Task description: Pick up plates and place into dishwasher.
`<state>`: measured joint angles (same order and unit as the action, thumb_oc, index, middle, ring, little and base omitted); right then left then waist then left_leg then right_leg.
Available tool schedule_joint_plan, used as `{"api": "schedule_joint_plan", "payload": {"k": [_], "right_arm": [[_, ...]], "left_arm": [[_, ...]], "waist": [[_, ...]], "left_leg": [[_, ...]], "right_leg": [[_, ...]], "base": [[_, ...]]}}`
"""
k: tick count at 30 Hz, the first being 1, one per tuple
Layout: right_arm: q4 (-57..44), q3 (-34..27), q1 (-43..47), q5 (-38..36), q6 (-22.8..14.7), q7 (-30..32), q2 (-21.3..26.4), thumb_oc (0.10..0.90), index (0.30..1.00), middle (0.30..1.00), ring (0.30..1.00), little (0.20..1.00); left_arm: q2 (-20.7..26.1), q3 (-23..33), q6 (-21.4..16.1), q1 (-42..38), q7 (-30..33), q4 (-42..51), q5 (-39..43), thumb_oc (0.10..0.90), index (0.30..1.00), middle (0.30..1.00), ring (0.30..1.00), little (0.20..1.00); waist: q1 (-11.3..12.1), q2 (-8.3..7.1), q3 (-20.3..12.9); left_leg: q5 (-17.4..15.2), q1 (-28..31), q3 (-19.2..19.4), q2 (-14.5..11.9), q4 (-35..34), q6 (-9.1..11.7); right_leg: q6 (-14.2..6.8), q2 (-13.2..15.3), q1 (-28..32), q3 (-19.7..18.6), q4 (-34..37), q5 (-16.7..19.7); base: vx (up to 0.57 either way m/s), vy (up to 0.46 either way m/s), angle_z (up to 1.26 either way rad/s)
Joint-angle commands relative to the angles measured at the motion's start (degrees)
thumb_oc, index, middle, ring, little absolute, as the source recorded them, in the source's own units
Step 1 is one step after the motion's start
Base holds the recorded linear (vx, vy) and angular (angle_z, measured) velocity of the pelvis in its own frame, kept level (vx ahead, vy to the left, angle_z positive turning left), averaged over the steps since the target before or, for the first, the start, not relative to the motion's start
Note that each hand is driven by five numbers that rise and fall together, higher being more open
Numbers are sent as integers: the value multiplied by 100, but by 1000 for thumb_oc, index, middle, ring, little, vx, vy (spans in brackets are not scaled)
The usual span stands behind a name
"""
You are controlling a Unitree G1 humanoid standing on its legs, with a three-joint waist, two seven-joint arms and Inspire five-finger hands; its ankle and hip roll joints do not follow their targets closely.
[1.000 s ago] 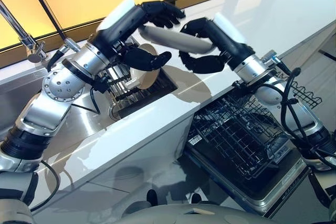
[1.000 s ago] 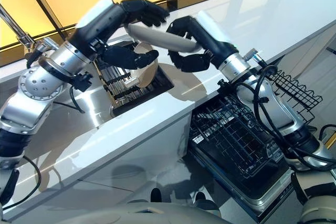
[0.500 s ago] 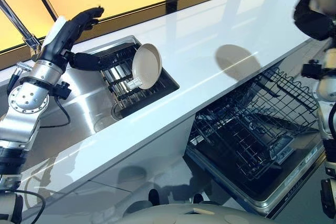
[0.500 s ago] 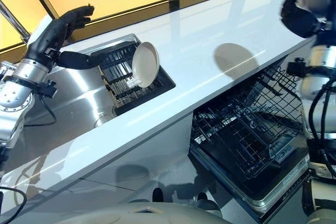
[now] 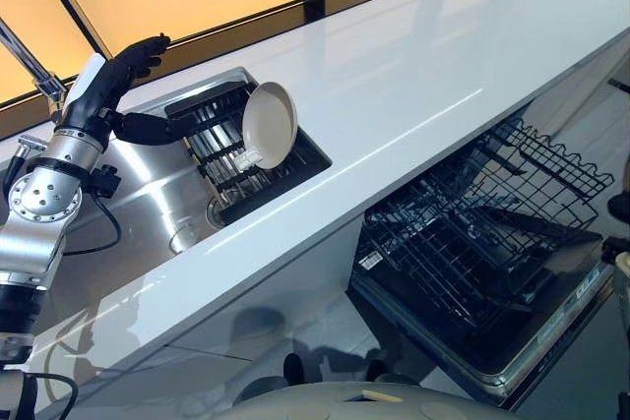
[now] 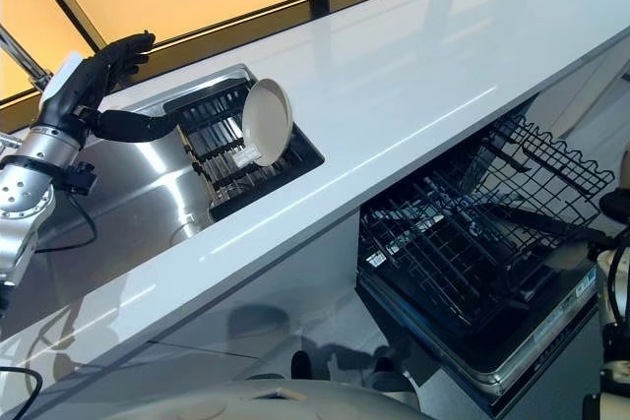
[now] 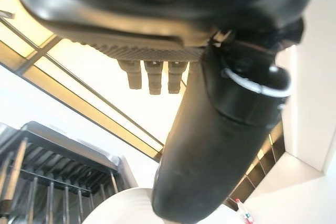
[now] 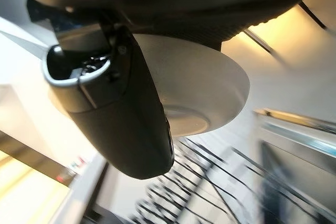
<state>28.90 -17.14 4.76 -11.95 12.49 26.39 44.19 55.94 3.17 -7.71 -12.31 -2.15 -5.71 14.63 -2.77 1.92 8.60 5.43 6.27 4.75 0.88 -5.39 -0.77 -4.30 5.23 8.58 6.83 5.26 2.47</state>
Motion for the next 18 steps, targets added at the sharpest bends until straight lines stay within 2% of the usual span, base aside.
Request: {"api": "schedule_joint_plan", "payload": {"k": [1,6,13,18], "right_arm": [[-498,66,566,530,-596,-435,748,100,300,300,300,200],[-316,387,654,684,-582,-1256,948,100,300,300,300,200],[297,909,883,476,-260,-2664,1507,100,300,300,300,200],[597,1223,1200,344,-144,-2862,1810,100,300,300,300,200]], "left_arm": [[392,820,-387,-260,191,103,89,800,900,900,900,900],[403,780,-416,-213,171,58,43,800,900,900,900,900],[625,801,-474,-179,166,-7,68,800,900,900,900,900],[790,712,-558,-304,206,-99,118,800,900,900,900,900]], "waist": [[167,-88,-249],[203,-81,-161],[276,-103,34],[320,-84,209]], "left_leg": [[-769,439,128,182,39,-39],[-727,369,108,160,39,17],[-603,173,105,84,39,136],[-507,56,93,27,39,192]], "right_leg": [[123,-568,128,197,-26,-167],[124,-562,84,279,-26,-173],[149,-570,-45,387,-26,-165],[188,-573,-124,443,-26,-154]], "base": [[41,-62,3],[24,-59,6],[9,-83,11],[-11,-102,12]]}}
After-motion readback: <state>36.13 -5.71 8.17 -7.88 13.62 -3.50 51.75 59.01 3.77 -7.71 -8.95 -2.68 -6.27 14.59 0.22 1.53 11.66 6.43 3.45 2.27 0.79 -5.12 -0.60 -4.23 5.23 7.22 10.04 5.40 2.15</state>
